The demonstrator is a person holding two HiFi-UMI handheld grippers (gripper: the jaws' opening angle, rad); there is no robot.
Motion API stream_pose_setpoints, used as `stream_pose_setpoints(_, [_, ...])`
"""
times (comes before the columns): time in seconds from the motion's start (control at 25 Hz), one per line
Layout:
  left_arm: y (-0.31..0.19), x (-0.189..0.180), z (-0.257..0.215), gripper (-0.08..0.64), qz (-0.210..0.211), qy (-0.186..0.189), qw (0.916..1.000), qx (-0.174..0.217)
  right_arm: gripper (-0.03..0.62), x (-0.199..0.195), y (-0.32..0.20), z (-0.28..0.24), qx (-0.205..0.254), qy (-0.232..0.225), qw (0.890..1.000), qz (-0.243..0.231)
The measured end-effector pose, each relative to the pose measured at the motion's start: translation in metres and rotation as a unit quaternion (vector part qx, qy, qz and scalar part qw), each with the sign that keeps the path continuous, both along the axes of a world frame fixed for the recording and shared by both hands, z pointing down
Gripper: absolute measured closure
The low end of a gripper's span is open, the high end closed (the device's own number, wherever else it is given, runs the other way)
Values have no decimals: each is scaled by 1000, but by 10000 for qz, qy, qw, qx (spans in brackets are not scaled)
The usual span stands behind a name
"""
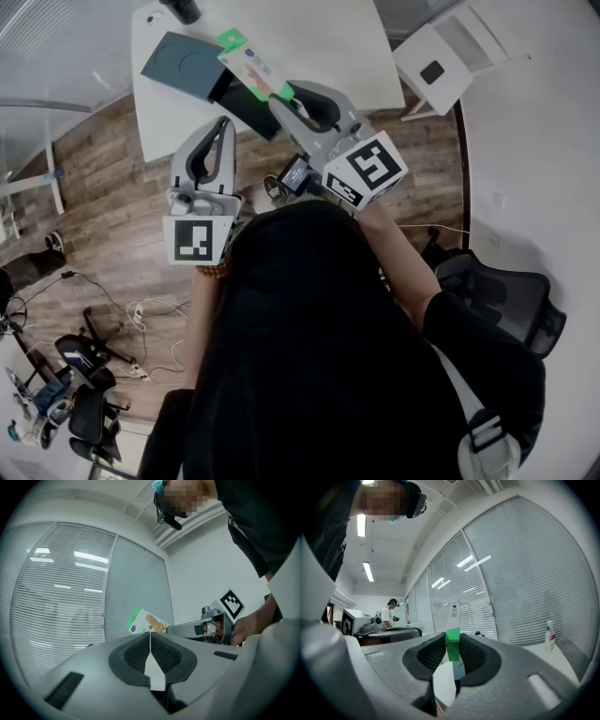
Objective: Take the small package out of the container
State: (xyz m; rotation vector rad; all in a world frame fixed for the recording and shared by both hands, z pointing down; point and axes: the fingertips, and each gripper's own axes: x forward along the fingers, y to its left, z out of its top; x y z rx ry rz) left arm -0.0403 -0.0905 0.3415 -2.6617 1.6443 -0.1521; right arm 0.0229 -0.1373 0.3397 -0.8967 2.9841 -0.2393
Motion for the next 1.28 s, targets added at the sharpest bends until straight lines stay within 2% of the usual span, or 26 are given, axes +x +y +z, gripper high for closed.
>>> stream_pose_setpoints(0.68, [4, 3, 1, 557, 26, -18, 10000, 40, 506, 9, 2, -7, 217, -40, 9996, 186])
stream_pose_setpoints(1.28, [1, -1, 1, 557, 26, 46, 10000, 32, 508, 4, -4, -6, 209, -11, 9995, 248])
